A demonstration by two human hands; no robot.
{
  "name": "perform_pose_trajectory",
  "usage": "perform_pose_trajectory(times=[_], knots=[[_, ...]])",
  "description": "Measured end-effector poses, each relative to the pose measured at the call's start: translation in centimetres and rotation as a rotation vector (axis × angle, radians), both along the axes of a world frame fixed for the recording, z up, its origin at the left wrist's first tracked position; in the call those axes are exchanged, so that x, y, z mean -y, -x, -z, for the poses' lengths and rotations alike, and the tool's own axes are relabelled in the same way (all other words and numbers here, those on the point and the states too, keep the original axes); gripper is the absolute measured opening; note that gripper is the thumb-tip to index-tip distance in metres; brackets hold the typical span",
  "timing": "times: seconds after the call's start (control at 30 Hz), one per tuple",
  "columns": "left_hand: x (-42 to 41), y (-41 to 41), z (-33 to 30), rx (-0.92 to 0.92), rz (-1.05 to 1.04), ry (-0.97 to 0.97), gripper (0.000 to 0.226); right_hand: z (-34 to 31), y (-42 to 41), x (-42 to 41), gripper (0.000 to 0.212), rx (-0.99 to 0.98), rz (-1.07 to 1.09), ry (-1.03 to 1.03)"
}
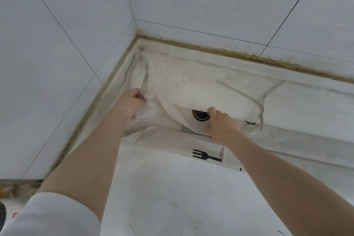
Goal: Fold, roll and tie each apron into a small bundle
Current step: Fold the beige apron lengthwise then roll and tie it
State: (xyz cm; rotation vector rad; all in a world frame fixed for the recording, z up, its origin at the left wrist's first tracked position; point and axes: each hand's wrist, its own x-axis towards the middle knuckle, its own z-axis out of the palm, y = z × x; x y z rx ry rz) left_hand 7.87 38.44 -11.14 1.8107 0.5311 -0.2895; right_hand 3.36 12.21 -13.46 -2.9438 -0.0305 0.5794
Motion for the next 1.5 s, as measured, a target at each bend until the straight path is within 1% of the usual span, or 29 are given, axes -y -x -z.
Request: perform_pose_trajectory(times=[0.07, 0.1, 0.17, 0.23, 0.3, 0.37, 0.43, 0.47, 0.5, 0.53, 0.6, 0.67, 0.73, 0.77, 0.8, 0.83, 0.9, 0.93, 0.97, 1.0, 1.03, 1.07, 1.13, 1.17, 1.23, 1.27, 1.37, 1.43, 1.5], knots=[[0.2, -0.6, 0.5, 0.104, -0.075, -0.022, 0.035, 0.0, 0.1, 0.4, 0.059, -0.033, -0.054, 0.003], [0.3, -0.9, 0.8, 0.136, -0.127, -0.015, 0.037, 0.0, 0.2, 0.6, 0.063, -0.045, -0.088, 0.022], [0.0, -1.3, 1.8, 0.161, -0.205, -0.047, 0.039, 0.0, 0.1, 1.0, 0.062, -0.058, -0.122, 0.04], [-0.2, -1.3, 2.6, 0.148, -0.23, -0.201, 0.04, 0.1, 0.0, 1.3, 0.062, -0.065, -0.133, 0.039], [0.3, -1.3, 3.0, 0.106, -0.301, -0.254, 0.031, 0.1, 0.0, 1.4, 0.063, -0.074, -0.14, 0.038], [0.7, -1.5, 2.8, 0.039, -0.418, -0.091, 0.021, 0.0, -0.1, 1.2, 0.067, -0.065, -0.145, 0.042], [1.0, -1.7, 2.3, -0.06, -0.546, 0.24, 0.019, 0.0, -0.2, 1.1, 0.07, -0.057, -0.154, 0.038], [1.0, -1.7, 2.1, -0.095, -0.595, 0.356, 0.019, 0.1, -0.2, 1.1, 0.071, -0.063, -0.143, 0.018], [1.1, -1.9, 1.8, -0.107, -0.61, 0.415, 0.021, 0.1, -0.3, 1.1, 0.073, -0.074, -0.122, -0.014], [1.1, -2.1, 1.8, -0.119, -0.583, 0.405, 0.031, 0.2, -0.3, 1.1, 0.075, -0.086, -0.1, -0.047], [1.3, -2.3, 2.0, -0.128, -0.511, 0.25, 0.048, 0.4, -0.4, 1.1, 0.078, -0.084, -0.089, -0.076], [1.4, -2.4, 2.7, -0.075, -0.419, 0.121, 0.045, 0.6, -0.4, 1.5, 0.078, -0.069, -0.077, -0.07], [1.6, -1.7, 3.1, -0.024, -0.321, 0.17, 0.053, 0.8, -0.3, 2.6, 0.076, -0.047, -0.032, -0.056], [1.5, -1.3, 3.4, 0.011, -0.252, 0.151, 0.06, 0.8, -0.2, 3.3, 0.076, -0.04, 0.002, -0.054], [1.7, -0.9, 3.5, 0.04, -0.15, 0.069, 0.065, 0.8, -0.2, 4.0, 0.075, -0.042, 0.033, -0.052], [1.7, -0.6, 3.5, 0.065, -0.053, -0.072, 0.068, 0.8, -0.2, 4.6, 0.074, -0.053, 0.058, -0.046], [2.0, 0.3, 3.2, 0.182, 0.027, -0.364, 0.062, 0.8, -0.3, 5.7, 0.074, -0.064, 0.085, -0.016], [2.3, 0.7, 2.9, 0.289, 0.057, -0.478, 0.052, 0.7, -0.4, 6.0, 0.074, -0.06, 0.093, 0.002], [2.6, 1.2, 2.4, 0.402, 0.118, -0.538, 0.038, 0.6, -0.5, 6.3, 0.074, -0.058, 0.096, 0.017], [2.9, 1.6, 2.0, 0.458, 0.225, -0.529, 0.026, 0.5, -0.5, 6.4, 0.073, -0.057, 0.097, 0.028], [3.1, 1.9, 1.8, 0.464, 0.373, -0.487, 0.022, 0.4, -0.6, 6.3, 0.073, -0.056, 0.099, 0.039], [3.4, 2.3, 1.9, 0.427, 0.552, -0.492, 0.026, 0.2, -0.5, 6.1, 0.072, -0.056, 0.102, 0.062], [4.0, 2.8, 2.6, 0.332, 0.845, -0.667, 0.036, -0.3, -0.3, 5.2, 0.068, -0.001, 0.094, 0.168], [4.2, 3.0, 2.8, 0.303, 0.897, -0.762, 0.038, -0.6, 0.0, 4.6, 0.064, 0.061, 0.064, 0.238], [4.4, 3.3, 3.3, 0.28, 0.872, -0.865, 0.043, -0.7, 0.6, 3.2, 0.055, 0.185, -0.038, 0.319], [4.3, 3.3, 3.5, 0.28, 0.843, -0.891, 0.046, -0.5, 0.9, 2.5, 0.05, 0.213, -0.084, 0.312], [3.8, 3.7, 3.3, 0.286, 0.708, -1.022, 0.054, 0.6, 2.0, 1.5, 0.041, 0.167, -0.115, 0.205], [3.1, 4.0, 3.0, 0.306, 0.521, -1.097, 0.054, 1.0, 2.2, 1.6, 0.043, 0.16, -0.102, 0.183], [2.4, 4.5, 2.7, 0.315, 0.274, -1.061, 0.041, 1.2, 2.4, 2.0, 0.044, 0.169, -0.094, 0.19]])
